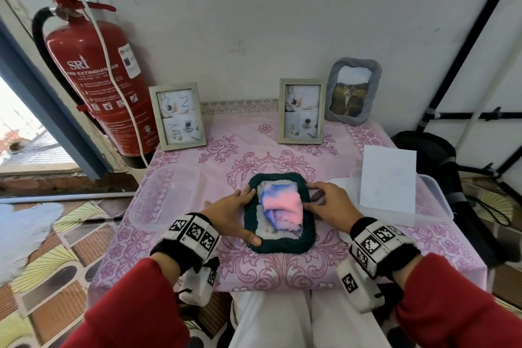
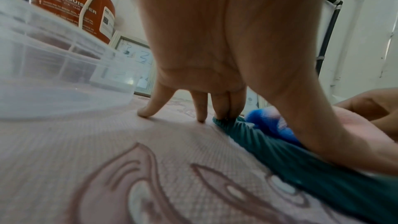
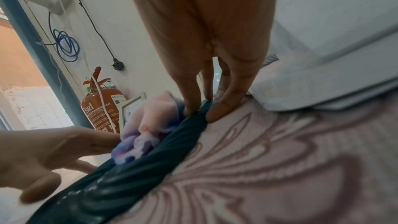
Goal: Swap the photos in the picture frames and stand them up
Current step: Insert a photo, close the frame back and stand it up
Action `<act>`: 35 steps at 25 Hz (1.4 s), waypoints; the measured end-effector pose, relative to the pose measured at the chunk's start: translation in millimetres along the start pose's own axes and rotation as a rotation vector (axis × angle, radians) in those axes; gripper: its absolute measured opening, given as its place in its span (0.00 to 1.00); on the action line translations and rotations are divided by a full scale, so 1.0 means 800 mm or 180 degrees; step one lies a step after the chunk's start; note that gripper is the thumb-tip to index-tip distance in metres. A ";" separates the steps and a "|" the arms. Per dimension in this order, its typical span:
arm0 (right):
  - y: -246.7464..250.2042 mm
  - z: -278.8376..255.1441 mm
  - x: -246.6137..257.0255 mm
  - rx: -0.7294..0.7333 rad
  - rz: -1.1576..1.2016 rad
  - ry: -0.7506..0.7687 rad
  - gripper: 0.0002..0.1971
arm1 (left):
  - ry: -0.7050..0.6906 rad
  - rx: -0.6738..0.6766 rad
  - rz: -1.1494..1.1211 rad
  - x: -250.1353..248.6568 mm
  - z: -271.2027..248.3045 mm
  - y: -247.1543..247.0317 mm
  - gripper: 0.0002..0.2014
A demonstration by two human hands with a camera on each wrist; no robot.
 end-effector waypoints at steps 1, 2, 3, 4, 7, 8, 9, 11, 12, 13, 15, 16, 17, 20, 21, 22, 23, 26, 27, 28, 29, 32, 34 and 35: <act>0.000 0.000 -0.002 0.0016 0.0106 -0.0046 0.26 | -0.0009 -0.0140 -0.0114 -0.001 0.001 0.003 0.54; 0.000 -0.001 -0.005 0.0022 0.0205 -0.0090 0.26 | 0.0017 -0.0415 -0.0304 -0.001 0.003 0.008 0.47; -0.001 -0.002 -0.007 0.0020 0.0277 -0.0109 0.25 | 0.0089 -0.0842 -0.0523 -0.002 0.005 0.015 0.38; -0.003 -0.002 -0.009 0.0017 0.0331 -0.0108 0.25 | 0.0213 -0.1354 -0.0724 -0.004 0.007 0.020 0.27; -0.006 -0.004 -0.014 0.0010 0.0458 -0.0080 0.24 | 0.0628 -0.2040 -0.0982 -0.021 0.011 0.024 0.15; -0.006 -0.004 -0.015 0.0014 0.0495 -0.0087 0.24 | 0.0714 -0.1832 -0.0931 -0.027 0.015 0.022 0.19; -0.007 -0.003 -0.017 0.0017 0.0547 -0.0098 0.23 | 0.0771 -0.1543 -0.0920 -0.035 0.020 0.019 0.23; -0.007 -0.004 -0.019 0.0017 0.0622 -0.0104 0.23 | 0.0849 -0.1139 -0.1018 -0.046 0.029 0.015 0.27; -0.007 -0.003 -0.019 0.0012 0.0635 -0.0096 0.23 | 0.0878 -0.1091 -0.1063 -0.048 0.034 0.015 0.26; -0.008 -0.004 -0.020 0.0007 0.0626 -0.0083 0.23 | 0.0890 -0.1105 -0.1078 -0.049 0.039 0.016 0.23; -0.009 -0.004 -0.021 0.0014 0.0592 -0.0062 0.24 | 0.0829 -0.1281 -0.1266 -0.051 0.044 0.017 0.13; -0.009 -0.005 -0.022 0.0018 0.0636 -0.0076 0.24 | 0.0729 -0.1444 -0.1486 -0.052 0.044 0.017 0.11; -0.010 -0.005 -0.023 0.0021 0.0701 -0.0094 0.24 | 0.0601 -0.1625 -0.1779 -0.052 0.044 0.017 0.10; -0.011 -0.005 -0.024 0.0035 0.0769 -0.0100 0.24 | 0.0243 -0.1981 -0.2772 -0.049 0.037 0.016 0.10; -0.011 -0.005 -0.025 0.0040 0.0784 -0.0100 0.24 | 0.0138 -0.2031 -0.2967 -0.046 0.035 0.015 0.10; -0.012 -0.005 -0.025 0.0044 0.0804 -0.0106 0.24 | 0.0036 -0.2058 -0.3074 -0.044 0.032 0.016 0.11; -0.012 -0.005 -0.025 0.0046 0.0823 -0.0111 0.24 | -0.0079 -0.2082 -0.3127 -0.043 0.030 0.017 0.10; -0.012 -0.005 -0.026 0.0043 0.0823 -0.0109 0.24 | -0.0342 -0.2265 -0.2856 -0.043 0.025 0.021 0.09; -0.012 -0.005 -0.026 0.0036 0.0831 -0.0110 0.24 | -0.0369 -0.2311 -0.2755 -0.043 0.024 0.022 0.10; -0.012 -0.005 -0.027 0.0029 0.0839 -0.0108 0.25 | -0.0355 -0.2293 -0.2753 -0.043 0.023 0.021 0.11; -0.012 -0.005 -0.027 0.0024 0.0842 -0.0101 0.25 | -0.0331 -0.2234 -0.2837 -0.044 0.023 0.021 0.11; -0.013 -0.005 -0.027 0.0020 0.0826 -0.0078 0.24 | -0.0419 -0.2086 -0.3085 -0.045 0.016 0.021 0.08; -0.013 -0.005 -0.027 0.0021 0.0816 -0.0073 0.24 | -0.0573 -0.2066 -0.3168 -0.046 0.013 0.022 0.09; -0.013 -0.005 -0.027 0.0021 0.0810 -0.0070 0.24 | -0.0606 -0.2057 -0.3220 -0.046 0.012 0.023 0.11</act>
Point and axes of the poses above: each hand's wrist, its own z-axis towards the middle knuckle, its own y-axis out of the back of the hand, x = y × z, the point moved 3 cm from there along z, towards the middle knuckle, and after that the axes turned 9 degrees about z, right-handed, at the moved point
